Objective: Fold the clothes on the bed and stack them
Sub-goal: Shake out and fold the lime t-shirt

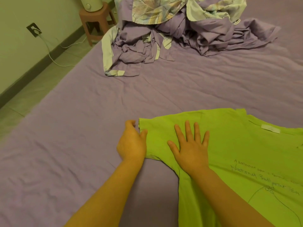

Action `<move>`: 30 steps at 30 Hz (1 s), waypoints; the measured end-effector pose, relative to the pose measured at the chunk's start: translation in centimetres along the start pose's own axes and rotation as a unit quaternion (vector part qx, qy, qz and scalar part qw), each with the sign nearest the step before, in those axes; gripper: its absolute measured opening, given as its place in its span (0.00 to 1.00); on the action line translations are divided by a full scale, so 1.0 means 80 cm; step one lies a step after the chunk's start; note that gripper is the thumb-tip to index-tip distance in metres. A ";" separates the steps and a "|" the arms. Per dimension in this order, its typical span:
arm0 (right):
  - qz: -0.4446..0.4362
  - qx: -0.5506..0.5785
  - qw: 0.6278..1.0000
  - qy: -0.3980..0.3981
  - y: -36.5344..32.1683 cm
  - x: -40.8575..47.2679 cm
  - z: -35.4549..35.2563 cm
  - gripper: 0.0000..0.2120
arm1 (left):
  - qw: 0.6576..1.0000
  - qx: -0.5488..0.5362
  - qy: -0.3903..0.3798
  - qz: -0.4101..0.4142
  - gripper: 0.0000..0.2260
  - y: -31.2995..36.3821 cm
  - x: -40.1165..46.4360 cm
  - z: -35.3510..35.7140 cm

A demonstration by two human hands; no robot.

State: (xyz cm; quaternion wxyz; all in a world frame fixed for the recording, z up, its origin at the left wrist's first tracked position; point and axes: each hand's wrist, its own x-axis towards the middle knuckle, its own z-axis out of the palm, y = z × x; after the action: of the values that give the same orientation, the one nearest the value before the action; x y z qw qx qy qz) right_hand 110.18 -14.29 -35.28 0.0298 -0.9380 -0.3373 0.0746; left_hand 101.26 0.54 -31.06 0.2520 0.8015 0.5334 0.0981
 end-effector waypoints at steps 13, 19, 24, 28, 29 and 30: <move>-0.004 -0.003 1.000 0.023 0.028 -0.060 0.012 0.32 | 0.879 0.238 -0.057 0.410 0.31 -0.028 -0.011 0.080; 0.002 0.000 1.000 0.013 0.078 -0.206 0.014 0.29 | 0.893 0.253 -0.091 0.361 0.29 -0.012 -0.102 0.066; 0.016 0.001 0.999 -0.042 0.092 -0.314 0.013 0.27 | 0.895 0.217 -0.169 0.352 0.25 -0.037 -0.245 0.056; 0.004 0.011 0.997 -0.072 0.098 -0.374 0.013 0.26 | 0.900 0.186 -0.218 0.330 0.29 -0.057 -0.329 0.039; 0.005 0.015 0.997 -0.076 0.100 -0.388 0.012 0.26 | 0.899 0.178 -0.227 0.330 0.33 -0.064 -0.348 0.036; 0.007 0.020 0.996 -0.082 0.103 -0.402 0.012 0.26 | 0.901 0.164 -0.238 0.323 0.36 -0.070 -0.365 0.031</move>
State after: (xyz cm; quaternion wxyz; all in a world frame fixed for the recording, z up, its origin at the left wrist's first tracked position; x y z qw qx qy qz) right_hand 90.68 -41.12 -33.24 0.0208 -0.9302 -0.3306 0.1581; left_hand 85.80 -24.88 -32.81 0.1914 0.9591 0.1778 -0.1086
